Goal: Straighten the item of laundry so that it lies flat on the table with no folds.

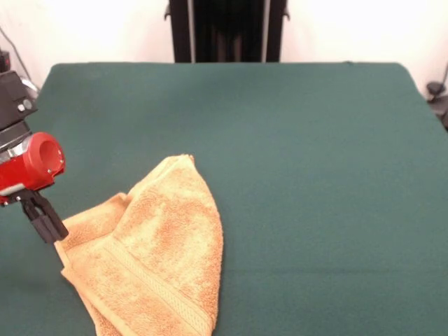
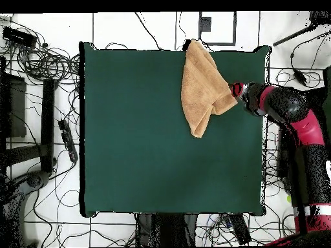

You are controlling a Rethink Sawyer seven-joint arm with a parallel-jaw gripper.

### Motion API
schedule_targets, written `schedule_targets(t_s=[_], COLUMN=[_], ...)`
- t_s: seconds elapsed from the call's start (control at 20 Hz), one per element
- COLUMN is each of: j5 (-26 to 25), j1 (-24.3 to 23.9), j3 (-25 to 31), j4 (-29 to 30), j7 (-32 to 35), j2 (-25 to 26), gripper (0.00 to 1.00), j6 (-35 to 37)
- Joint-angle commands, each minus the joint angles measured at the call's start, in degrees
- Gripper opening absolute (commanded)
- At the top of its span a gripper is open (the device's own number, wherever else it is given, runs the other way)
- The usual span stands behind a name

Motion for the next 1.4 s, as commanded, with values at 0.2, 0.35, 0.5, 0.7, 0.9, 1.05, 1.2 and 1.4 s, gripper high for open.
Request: schedule_targets(t_s=[0.2,0.35,0.5,0.7,0.9,1.05,1.2,1.4], j5=[-7.8,-9.7,-9.1,-7.6,-4.8,-4.1,-4.2,-5.6], j1=[-7.8,-6.2,0.9,1.2,-2.1,-4.0,-4.1,0.3], j3=[8.4,5.5,-3.1,-3.2,1.9,4.9,5.8,1.0], j4=[10.3,9.4,2.5,3.5,9.5,13.5,15.7,15.7], j7=[-11.5,-9.1,-6.3,-3.0,-0.1,2.6,5.0,11.5], j2=[2.2,0.9,-2.5,-2.8,-1.5,-1.0,-0.6,-2.8], gripper=[0.0,0.0,0.0,0.0,0.0,0.0,0.0,0.0], j6=[-20.0,-17.0,-1.3,-2.6,-10.3,-16.7,-21.2,-27.1])
